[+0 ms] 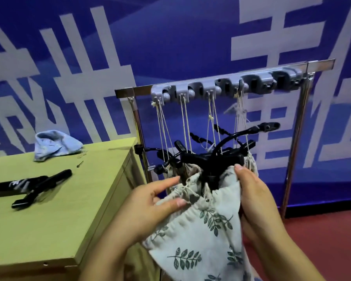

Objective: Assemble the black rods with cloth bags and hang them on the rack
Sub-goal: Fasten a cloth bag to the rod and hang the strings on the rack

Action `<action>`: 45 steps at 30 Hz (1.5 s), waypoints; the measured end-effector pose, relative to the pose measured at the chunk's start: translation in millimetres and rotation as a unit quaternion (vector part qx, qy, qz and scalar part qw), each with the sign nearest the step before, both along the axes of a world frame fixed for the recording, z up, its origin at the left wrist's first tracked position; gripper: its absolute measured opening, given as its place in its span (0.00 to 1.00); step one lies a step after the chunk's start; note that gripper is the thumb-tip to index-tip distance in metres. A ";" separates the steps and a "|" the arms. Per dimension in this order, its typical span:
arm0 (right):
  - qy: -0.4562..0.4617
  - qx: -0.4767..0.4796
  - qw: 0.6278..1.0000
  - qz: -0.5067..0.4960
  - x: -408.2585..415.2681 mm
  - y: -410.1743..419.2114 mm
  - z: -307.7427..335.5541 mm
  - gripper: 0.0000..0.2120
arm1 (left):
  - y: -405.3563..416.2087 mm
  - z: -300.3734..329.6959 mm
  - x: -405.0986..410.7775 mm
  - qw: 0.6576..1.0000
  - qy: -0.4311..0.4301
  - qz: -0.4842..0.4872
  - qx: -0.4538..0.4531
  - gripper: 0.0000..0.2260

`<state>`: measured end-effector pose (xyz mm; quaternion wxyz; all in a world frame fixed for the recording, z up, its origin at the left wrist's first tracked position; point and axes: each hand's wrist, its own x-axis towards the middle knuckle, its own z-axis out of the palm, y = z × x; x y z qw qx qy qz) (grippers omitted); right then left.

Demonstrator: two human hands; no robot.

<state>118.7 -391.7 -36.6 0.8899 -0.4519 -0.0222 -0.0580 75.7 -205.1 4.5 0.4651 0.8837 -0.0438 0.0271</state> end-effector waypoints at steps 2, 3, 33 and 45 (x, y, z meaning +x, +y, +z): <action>-0.014 -0.001 1.000 -0.007 -0.9 -0.3 0.3 0.13 | -1.0 -3.9 3.2 0.998 -0.011 -0.012 0.065 0.14; -0.016 0.007 1.000 -0.005 -1.6 -0.7 2.1 0.13 | -2.3 -5.4 5.8 0.995 -0.025 -0.015 0.093 0.09; -0.237 -0.318 0.916 -0.054 -19.2 31.4 -30.0 0.05 | -25.8 -52.5 0.4 0.914 -0.116 0.065 -0.385 0.09; -0.282 -0.287 0.906 -0.130 -22.3 27.0 -32.1 0.07 | -27.6 -52.9 -1.0 0.914 -0.121 0.066 -0.381 0.07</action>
